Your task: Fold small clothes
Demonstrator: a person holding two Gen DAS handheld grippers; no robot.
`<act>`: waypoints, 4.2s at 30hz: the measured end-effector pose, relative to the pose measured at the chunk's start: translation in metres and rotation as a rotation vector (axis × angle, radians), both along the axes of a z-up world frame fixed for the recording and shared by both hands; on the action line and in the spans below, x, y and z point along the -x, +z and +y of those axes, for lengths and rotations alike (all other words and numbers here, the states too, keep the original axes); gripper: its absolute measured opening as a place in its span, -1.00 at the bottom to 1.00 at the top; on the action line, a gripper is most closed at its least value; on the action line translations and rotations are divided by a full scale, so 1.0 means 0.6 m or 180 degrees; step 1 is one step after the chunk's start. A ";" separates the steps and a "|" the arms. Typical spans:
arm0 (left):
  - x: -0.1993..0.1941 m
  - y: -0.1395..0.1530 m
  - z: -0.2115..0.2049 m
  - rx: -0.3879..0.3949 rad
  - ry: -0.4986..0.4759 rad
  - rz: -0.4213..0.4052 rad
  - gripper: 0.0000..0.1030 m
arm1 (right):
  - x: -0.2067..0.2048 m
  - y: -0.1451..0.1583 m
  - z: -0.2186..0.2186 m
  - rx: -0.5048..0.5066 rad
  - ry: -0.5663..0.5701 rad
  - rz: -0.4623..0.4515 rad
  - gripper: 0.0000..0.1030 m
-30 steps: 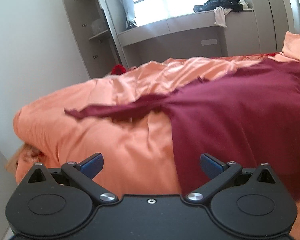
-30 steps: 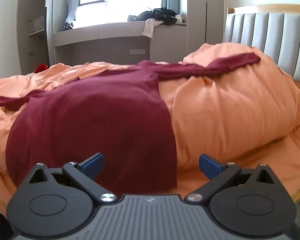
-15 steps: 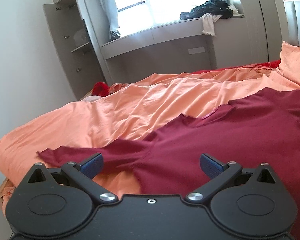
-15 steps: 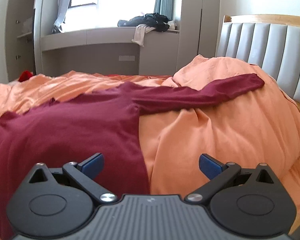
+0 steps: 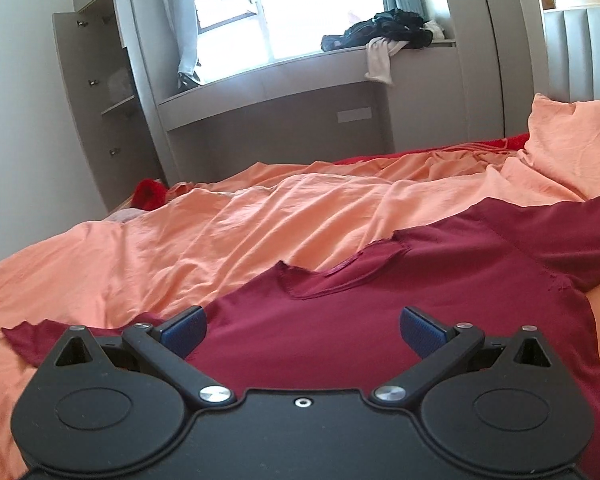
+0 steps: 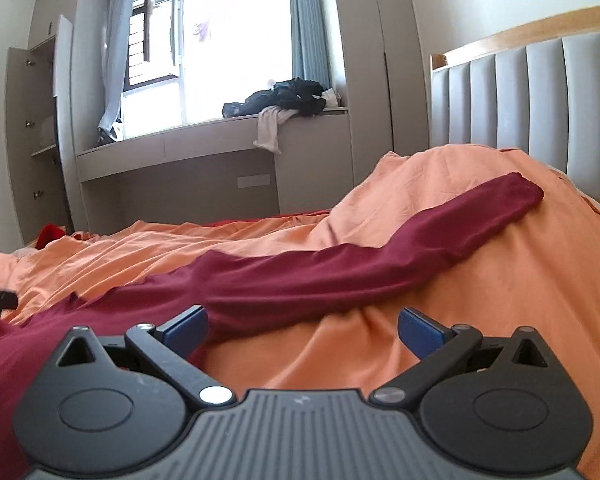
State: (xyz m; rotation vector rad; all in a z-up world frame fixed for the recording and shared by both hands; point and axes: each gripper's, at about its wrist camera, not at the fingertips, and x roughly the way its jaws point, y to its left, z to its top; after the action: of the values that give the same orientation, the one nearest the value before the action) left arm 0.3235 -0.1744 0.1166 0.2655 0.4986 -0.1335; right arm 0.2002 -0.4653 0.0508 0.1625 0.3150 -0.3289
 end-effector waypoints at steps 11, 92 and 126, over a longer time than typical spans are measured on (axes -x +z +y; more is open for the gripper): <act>-0.030 -0.133 0.025 0.0406 0.0060 0.0109 0.99 | -0.063 0.007 -0.184 -0.0123 -0.0249 -0.0072 0.99; -0.070 -0.089 0.171 0.0953 0.0664 0.0419 0.99 | -0.089 -0.082 0.326 0.1884 0.1431 0.0305 0.90; -0.046 -0.181 0.155 0.0931 0.0766 0.0177 0.99 | -0.189 -0.104 0.014 0.0825 0.0394 0.0617 -0.67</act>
State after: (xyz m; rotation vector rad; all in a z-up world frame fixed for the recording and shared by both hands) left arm 0.3511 -0.0813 0.0081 -0.0850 0.5552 0.0216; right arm 0.3135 -0.4572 -0.0117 -0.1444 0.4685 -0.2605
